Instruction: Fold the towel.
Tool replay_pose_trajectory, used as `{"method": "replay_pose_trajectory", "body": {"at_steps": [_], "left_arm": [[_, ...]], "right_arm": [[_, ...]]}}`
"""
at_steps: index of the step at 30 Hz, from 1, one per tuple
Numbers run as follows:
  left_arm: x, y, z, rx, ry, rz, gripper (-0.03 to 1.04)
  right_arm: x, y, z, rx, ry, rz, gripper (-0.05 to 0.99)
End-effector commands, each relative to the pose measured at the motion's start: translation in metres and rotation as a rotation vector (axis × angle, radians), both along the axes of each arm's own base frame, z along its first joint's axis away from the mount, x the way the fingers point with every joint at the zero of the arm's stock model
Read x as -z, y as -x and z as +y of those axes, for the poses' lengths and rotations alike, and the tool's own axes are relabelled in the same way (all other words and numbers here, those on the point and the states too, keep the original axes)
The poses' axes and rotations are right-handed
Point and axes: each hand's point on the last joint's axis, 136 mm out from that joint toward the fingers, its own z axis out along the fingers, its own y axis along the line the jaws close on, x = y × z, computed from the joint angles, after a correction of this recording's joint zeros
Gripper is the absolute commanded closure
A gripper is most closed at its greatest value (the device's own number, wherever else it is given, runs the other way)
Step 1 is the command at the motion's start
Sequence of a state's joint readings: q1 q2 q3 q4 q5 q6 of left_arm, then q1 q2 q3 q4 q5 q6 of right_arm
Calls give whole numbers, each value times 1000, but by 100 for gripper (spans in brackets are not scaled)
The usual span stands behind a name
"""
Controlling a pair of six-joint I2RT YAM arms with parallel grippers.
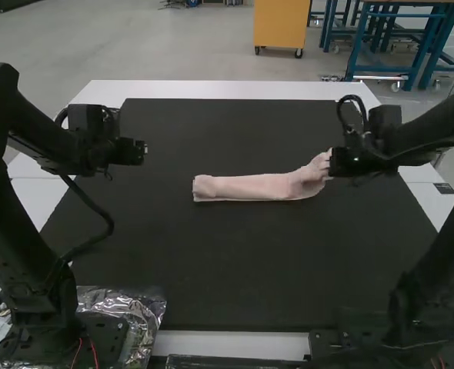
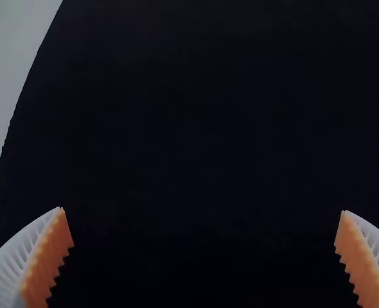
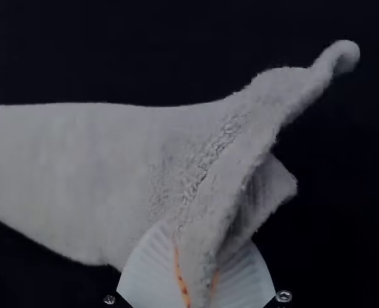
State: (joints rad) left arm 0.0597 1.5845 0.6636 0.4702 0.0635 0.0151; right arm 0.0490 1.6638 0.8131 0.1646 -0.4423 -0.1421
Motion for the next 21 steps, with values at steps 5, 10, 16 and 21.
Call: {"method": "replay_pose_trajectory", "body": {"at_steps": [5,10,16,21], "left_arm": [[-22,-6,10,-38,-51,-64,4],[-22,-4,14,-58,-64,-67,4],[-18,-2,14,-58,-65,-60,5],[-17,-1,13,-56,-68,-64,5]], "right_arm": [[-16,11,96,-170,-89,-24,96],[-16,16,142,-235,-125,-17,96],[-16,20,188,-303,-150,-20,96],[-12,21,219,-355,-155,-19,96]]}}
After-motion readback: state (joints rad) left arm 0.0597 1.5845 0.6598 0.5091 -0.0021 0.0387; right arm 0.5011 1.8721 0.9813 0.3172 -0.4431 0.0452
